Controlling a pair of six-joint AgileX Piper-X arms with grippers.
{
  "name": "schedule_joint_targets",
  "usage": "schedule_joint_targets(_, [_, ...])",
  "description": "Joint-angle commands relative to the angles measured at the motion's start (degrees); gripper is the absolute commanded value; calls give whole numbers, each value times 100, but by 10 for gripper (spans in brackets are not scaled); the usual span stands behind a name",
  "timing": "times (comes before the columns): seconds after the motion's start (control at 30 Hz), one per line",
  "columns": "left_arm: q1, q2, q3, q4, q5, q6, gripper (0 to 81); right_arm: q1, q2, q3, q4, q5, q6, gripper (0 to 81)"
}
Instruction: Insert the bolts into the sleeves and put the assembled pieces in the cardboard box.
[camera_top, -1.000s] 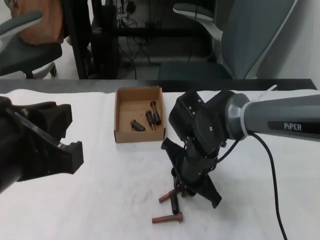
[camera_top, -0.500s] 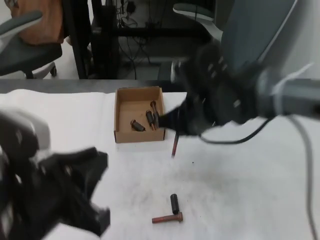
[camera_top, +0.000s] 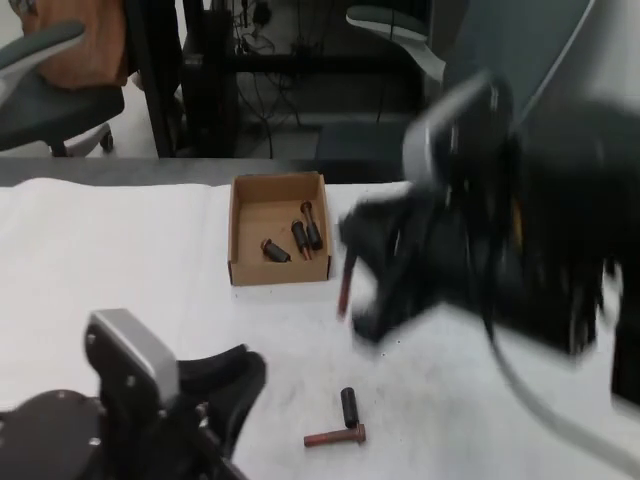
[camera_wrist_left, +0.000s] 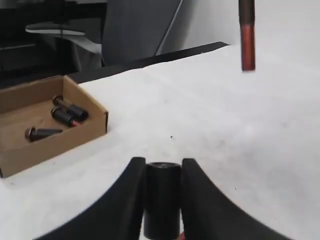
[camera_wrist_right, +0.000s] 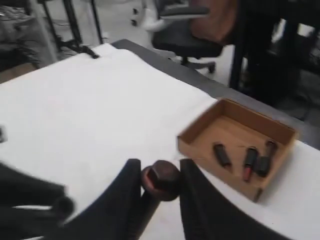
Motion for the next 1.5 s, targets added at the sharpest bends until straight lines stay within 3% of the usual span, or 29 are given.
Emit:
schedule_joint_targets(0.0, [-264,634,-17,-746,-108,98,18,388,-106,210,-485,-73,-112,0])
schedule_joint_targets(0.1, [-532,1115,-17,-1294,-202,84,18,615,22,214,-619,0,-270,0])
schedule_joint_targets(0.37, [-1103,1368,-17,-1977,-627,203,18,631,377,201,-1323,0,-373,0])
schedule_joint_targets(0.6, [-1114,1368,-17,-2089,-701,456,18,631,375,201,-1313,269,-521,0])
schedule_joint_targets(0.73, [-1101,1368,-17,-2519,-1246,912,18,631,375,201,-1313,269,-521,0])
schedule_joint_targets(1.13, [-1115,1368,-28,-2854,-1244,888,18,608,375,201,-1378,380,-646,0])
schedule_joint_targets(1.47, [-1103,1368,-53,-3455,-1407,888,18,608,375,201,-1254,185,-132,0])
